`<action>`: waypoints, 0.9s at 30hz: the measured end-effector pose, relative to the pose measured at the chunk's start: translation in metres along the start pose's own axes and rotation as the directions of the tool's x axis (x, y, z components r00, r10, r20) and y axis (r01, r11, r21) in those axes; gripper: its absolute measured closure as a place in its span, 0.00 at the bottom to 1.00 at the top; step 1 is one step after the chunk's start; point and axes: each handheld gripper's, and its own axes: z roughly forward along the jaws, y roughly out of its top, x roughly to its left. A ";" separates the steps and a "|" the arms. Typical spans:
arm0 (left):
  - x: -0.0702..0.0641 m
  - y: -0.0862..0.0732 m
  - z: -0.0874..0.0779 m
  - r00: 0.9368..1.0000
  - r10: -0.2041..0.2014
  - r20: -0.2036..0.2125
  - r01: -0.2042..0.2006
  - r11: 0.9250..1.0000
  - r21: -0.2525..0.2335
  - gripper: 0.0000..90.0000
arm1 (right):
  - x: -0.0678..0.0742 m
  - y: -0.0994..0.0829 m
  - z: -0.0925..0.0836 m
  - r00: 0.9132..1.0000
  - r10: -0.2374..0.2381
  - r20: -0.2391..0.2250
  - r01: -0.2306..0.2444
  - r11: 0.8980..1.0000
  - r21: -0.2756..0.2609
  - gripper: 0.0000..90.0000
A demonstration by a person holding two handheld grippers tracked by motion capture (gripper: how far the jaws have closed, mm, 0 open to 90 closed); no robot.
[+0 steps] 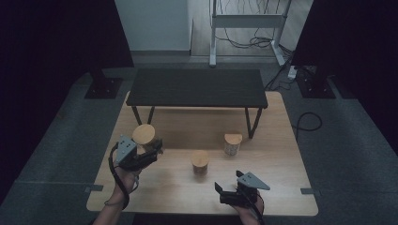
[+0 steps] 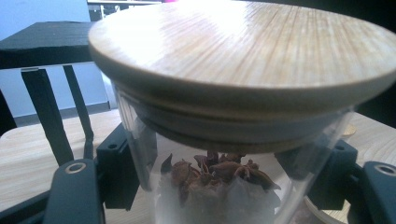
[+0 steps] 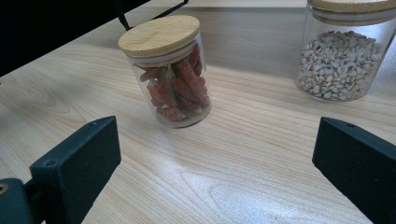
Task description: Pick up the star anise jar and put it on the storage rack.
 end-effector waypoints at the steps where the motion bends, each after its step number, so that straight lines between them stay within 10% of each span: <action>1: 0.000 0.001 0.000 1.000 -0.002 0.000 0.002 1.000 0.000 0.29 | 0.000 0.000 0.000 1.000 0.000 0.000 0.000 1.000 0.000 0.01; 27: 0.001 0.019 0.003 1.000 0.010 0.001 -0.010 1.000 -0.010 0.29 | 0.001 0.000 0.001 1.000 0.002 -0.003 -0.002 1.000 0.003 0.01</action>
